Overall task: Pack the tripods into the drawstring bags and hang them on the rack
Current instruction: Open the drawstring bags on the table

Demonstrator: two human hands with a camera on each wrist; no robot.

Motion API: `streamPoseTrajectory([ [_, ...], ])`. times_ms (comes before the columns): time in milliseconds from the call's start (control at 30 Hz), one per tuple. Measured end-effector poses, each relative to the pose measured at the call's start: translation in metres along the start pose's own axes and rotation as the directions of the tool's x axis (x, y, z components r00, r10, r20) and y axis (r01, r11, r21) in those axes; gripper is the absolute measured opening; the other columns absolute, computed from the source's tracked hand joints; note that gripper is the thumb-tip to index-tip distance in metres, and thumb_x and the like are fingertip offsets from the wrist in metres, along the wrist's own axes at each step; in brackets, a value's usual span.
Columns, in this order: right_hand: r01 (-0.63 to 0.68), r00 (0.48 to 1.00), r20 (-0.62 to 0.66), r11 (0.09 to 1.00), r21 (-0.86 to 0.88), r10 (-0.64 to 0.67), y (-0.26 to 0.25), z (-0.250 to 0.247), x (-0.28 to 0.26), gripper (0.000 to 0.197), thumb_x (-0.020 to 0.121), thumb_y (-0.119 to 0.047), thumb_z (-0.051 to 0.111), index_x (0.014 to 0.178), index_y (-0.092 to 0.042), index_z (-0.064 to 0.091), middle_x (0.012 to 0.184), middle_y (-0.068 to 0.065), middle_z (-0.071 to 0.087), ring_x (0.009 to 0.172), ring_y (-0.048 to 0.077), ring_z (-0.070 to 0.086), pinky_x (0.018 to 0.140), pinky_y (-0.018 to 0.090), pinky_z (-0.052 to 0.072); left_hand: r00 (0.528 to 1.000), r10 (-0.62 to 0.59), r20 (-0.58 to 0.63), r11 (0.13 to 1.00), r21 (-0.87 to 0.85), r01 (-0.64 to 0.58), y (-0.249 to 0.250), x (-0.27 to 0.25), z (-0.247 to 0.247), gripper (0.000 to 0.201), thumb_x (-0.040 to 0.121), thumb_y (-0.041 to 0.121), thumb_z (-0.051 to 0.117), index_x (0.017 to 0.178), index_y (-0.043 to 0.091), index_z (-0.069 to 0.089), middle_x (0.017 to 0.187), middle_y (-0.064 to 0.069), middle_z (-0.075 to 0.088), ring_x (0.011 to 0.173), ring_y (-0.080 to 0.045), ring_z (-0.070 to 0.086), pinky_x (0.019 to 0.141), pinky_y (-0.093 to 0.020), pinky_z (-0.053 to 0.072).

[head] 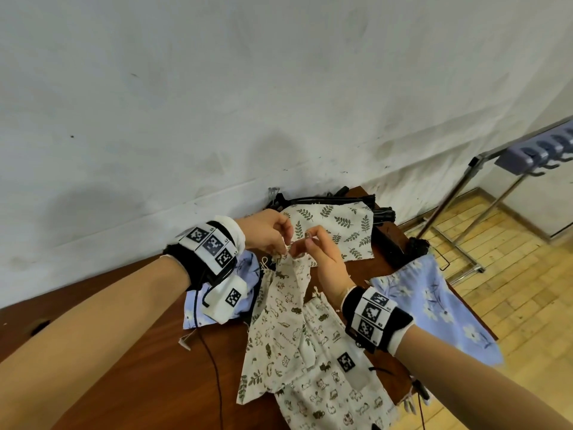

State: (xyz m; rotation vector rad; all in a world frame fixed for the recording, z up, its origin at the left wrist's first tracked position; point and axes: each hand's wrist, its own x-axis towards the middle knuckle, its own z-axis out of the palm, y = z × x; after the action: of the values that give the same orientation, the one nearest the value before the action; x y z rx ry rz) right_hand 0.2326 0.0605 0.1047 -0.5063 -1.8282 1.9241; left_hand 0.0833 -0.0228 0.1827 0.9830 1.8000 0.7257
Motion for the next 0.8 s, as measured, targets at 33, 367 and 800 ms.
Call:
streamPoseTrajectory([
  [33, -0.028, 0.999, 0.036, 1.0, -0.004, 0.028, -0.001, 0.0, 0.001, 0.013, 0.094, -0.018, 0.042, 0.092, -0.006, 0.043, 0.08, 0.011, 0.063, 0.078, 0.022, 0.058, 0.079, 0.032, 0.047, 1.0, 0.016, -0.015, 1.0, 0.013, -0.015, 0.002, 0.0, 0.001, 0.026, 0.076, -0.018, 0.058, 0.079, 0.008, 0.056, 0.076, -0.01, 0.061, 0.066, -0.02, 0.058, 0.057, -0.021, 0.051],
  [367, -0.287, 0.945, 0.167, 0.958, 0.006, 0.282, 0.002, -0.001, 0.018, 0.043, 0.093, -0.009, 0.046, 0.125, 0.017, 0.038, 0.121, 0.046, 0.041, 0.089, 0.043, 0.054, 0.078, 0.037, 0.049, 0.987, 0.106, -0.12, 0.985, 0.148, -0.088, 0.032, -0.009, 0.009, 0.015, 0.079, -0.008, 0.058, 0.077, 0.003, 0.068, 0.039, 0.017, 0.053, 0.037, 0.006, 0.047, 0.042, -0.003, 0.033],
  [800, 0.196, 0.796, 0.28, 0.21, -0.958, 0.536, -0.001, -0.02, 0.018, 0.016, 0.096, -0.012, 0.045, 0.101, -0.006, 0.059, 0.085, 0.005, 0.063, 0.069, 0.018, 0.061, 0.068, 0.025, 0.057, 0.953, 0.013, -0.301, 0.637, 0.738, 0.224, -0.013, -0.003, 0.004, 0.029, 0.082, -0.005, 0.047, 0.058, 0.01, 0.038, 0.074, -0.009, 0.048, 0.066, -0.028, 0.052, 0.062, -0.039, 0.049],
])
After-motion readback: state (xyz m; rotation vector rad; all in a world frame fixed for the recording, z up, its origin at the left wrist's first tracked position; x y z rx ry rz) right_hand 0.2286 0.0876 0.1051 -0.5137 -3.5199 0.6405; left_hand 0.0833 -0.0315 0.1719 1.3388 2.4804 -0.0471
